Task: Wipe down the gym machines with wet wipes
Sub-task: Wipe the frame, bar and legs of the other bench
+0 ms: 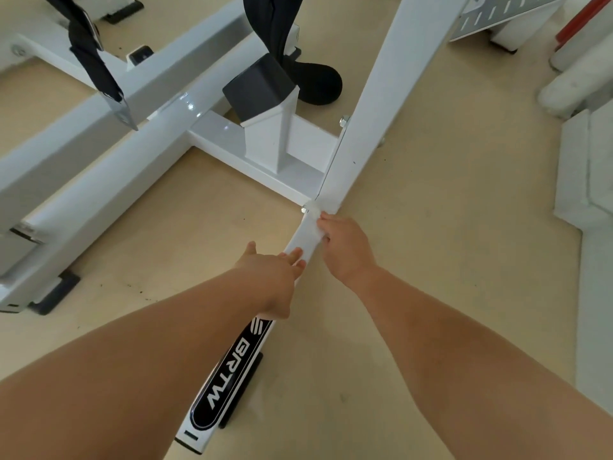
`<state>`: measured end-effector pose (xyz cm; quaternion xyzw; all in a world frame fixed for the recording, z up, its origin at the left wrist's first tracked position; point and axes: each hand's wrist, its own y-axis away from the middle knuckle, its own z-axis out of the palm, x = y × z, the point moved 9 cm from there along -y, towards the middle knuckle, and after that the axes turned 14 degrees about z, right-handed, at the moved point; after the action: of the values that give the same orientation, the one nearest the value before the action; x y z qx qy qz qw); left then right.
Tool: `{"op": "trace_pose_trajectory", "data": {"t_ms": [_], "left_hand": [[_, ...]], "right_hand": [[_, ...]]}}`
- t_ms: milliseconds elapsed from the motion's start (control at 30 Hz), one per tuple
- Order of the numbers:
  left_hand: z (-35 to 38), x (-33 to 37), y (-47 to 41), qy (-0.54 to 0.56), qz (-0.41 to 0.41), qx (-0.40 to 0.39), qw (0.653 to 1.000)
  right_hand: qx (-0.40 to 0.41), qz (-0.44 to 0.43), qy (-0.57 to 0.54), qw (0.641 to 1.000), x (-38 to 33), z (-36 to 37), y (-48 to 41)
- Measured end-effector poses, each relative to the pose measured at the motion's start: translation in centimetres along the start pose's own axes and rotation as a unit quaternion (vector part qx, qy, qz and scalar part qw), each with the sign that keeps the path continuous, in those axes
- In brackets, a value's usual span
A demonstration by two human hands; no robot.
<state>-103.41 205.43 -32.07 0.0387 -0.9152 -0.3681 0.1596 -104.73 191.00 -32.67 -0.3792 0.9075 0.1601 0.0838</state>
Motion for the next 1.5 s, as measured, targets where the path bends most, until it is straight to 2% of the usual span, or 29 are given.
{"op": "trace_pose_trajectory", "data": {"t_ms": [167,233,300,367,467,600,667,700,767,833,900,1000,1067,1133,1233,1367,1433,1500], "left_hand": [[1.2,0.6,-0.2,0.041,-0.003,0.005,0.999],[1.0,0.7,0.2,0.105,0.005,0.009,0.994],[0.3,0.6,0.8,0.162,0.017,0.036,0.986],[-1.6,0.6,1.6,0.203,0.025,0.102,0.974],[-7.7,1.4,3.7,0.225,0.035,0.258,0.939],[-17.7,4.0,8.5,0.165,0.055,0.44,0.881],[-21.9,5.5,10.8,0.128,0.072,0.506,0.85],[-23.6,6.0,11.5,0.107,0.078,0.523,0.842],[-25.7,6.3,11.6,0.093,0.078,0.516,0.848],[-26.3,6.0,10.8,0.1,0.064,0.48,0.869],[-26.4,6.1,10.2,0.067,0.048,0.456,0.886],[-26.6,6.2,9.8,0.038,0.031,0.455,0.889],[-26.8,6.3,9.7,0.038,0.026,0.454,0.89],[-26.8,6.4,9.7,0.039,0.026,0.45,0.892],[-26.7,6.0,10.0,0.0,0.014,0.437,0.899],[-26.5,5.6,10.0,-0.049,-0.013,0.429,0.902],[-26.4,5.6,9.8,-0.058,-0.02,0.424,0.904],[-26.6,5.9,9.8,-0.072,-0.023,0.423,0.903]], "right_hand": [[-0.009,0.045,-0.049,0.998,0.3,-1.0,2.0],[0.028,0.027,-0.087,0.995,0.2,-4.5,2.7],[0.099,-0.016,-0.14,0.985,-0.3,-10.1,4.0],[0.186,-0.079,-0.165,0.965,-1.0,-16.3,5.5],[0.316,-0.153,-0.139,0.926,-2.4,-25.1,8.4],[0.478,-0.242,-0.093,0.839,-5.4,-34.2,12.7],[0.522,-0.299,-0.038,0.798,-7.9,-36.5,14.0],[0.532,-0.311,0.008,0.788,-9.1,-37.0,13.8],[0.521,-0.276,0.139,0.796,-10.9,-37.2,11.6],[0.492,-0.209,0.271,0.801,-11.0,-36.8,8.7],[0.485,-0.19,0.353,0.777,-10.5,-36.7,7.5],[0.487,-0.234,0.43,0.724,-10.9,-36.3,7.2],[0.482,-0.257,0.463,0.698,-10.8,-36.3,7.3],[0.476,-0.256,0.484,0.688,-9.6,-36.5,7.5],[0.472,-0.246,0.458,0.712,-8.1,-36.3,8.0],[0.495,-0.243,0.396,0.734,-10.9,-36.0,7.6],[0.495,-0.25,0.397,0.731,-11.6,-35.8,7.2],[0.493,-0.262,0.428,0.711,-10.5,-35.6,7.1]]}}
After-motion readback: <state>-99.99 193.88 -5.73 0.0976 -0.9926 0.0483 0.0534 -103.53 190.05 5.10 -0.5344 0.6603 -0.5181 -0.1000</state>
